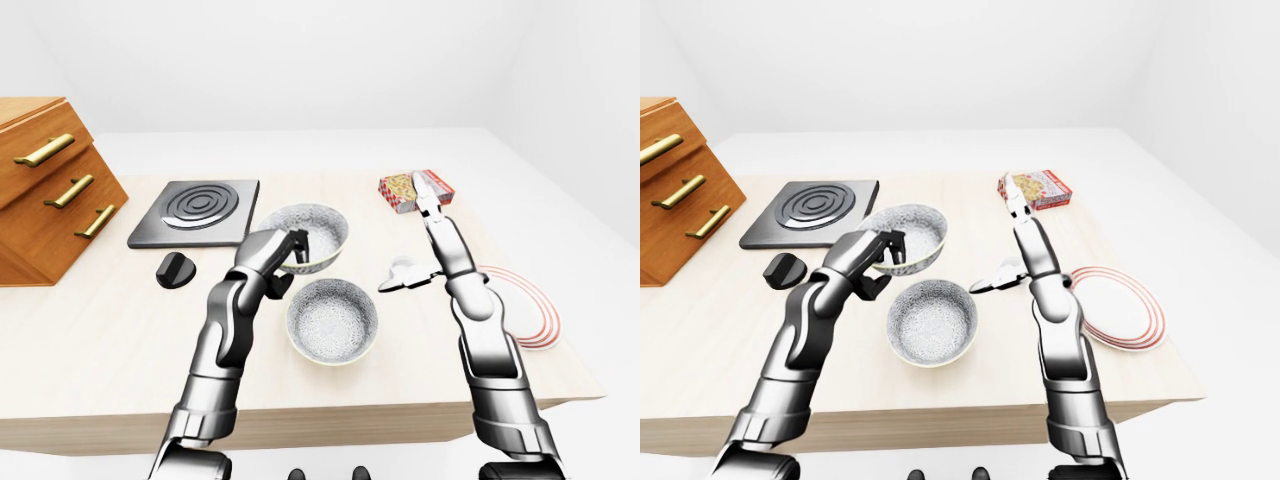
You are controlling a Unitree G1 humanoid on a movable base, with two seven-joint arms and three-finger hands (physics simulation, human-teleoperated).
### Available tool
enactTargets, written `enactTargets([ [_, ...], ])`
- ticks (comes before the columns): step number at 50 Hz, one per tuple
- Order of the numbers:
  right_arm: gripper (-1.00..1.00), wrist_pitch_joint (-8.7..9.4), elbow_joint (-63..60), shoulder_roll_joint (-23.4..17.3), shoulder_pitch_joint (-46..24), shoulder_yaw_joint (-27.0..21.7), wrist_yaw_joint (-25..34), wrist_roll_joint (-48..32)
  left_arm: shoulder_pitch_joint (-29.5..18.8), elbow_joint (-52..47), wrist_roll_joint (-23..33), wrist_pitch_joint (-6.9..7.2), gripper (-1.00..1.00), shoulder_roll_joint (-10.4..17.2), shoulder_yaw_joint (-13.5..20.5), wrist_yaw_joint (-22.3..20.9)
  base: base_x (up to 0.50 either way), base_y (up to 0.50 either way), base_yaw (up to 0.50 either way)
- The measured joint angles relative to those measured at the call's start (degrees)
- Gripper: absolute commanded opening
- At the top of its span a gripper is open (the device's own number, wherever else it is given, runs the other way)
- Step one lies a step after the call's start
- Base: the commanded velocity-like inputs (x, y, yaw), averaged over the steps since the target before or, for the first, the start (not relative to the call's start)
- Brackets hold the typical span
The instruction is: Pick the akita bowl from table center and place it on the plate.
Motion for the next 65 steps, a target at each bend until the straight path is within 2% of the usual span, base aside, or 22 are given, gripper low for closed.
enactTargets([
  [10, 1.0, 0.0, 2.6, -0.4, -3.5, 2.1, 4.0, -10.7, 2.0, -4.9, 2.2, 0.59, -1.0, -2.5, -1.9, -3.1, 0.0, 0.0, 0.0],
  [21, 1.0, 0.0, 4.3, 1.1, -4.7, 4.1, 6.3, -20.2, 2.4, -6.9, 3.7, 0.73, -1.0, -4.4, -3.3, -5.0, 0.0, 0.0, 0.0],
  [42, 1.0, 0.0, 6.4, 4.4, -6.2, 6.8, 8.6, -26.4, 2.0, -8.3, 5.0, 0.98, -1.0, -6.4, -4.8, -6.9, 0.0, 0.0, 0.0],
  [44, -0.04, 0.0, 6.1, 4.5, -6.0, 6.9, 8.7, -26.6, 2.1, -8.5, 5.1, 0.88, -1.0, -6.5, -4.9, -6.9, 0.0, 0.0, 0.0],
  [45, -0.67, 0.0, 6.1, 4.6, -5.9, 6.9, 8.8, -26.7, 2.2, -8.6, 5.2, 0.84, -1.0, -6.5, -5.0, -7.0, 0.0, 0.0, 0.0],
  [46, -0.95, 0.0, 6.0, 4.6, -5.8, 6.8, 8.6, -27.1, 2.3, -8.6, 5.3, 0.78, -1.0, -6.5, -5.0, -7.2, 0.0, 0.0, 0.0],
  [47, -1.0, 0.0, 6.0, 4.5, -5.8, 6.7, 8.5, -27.4, 2.4, -8.7, 5.3, 0.73, -1.0, -6.5, -5.0, -7.3, 0.0, 0.0, 0.0],
  [65, -1.0, 0.0, 7.9, 4.8, -6.7, 6.9, 9.1, -29.9, 2.8, -9.4, 5.7, 0.22, -1.0, -6.7, -5.1, -7.3, 0.0, 0.0, 0.0],
])
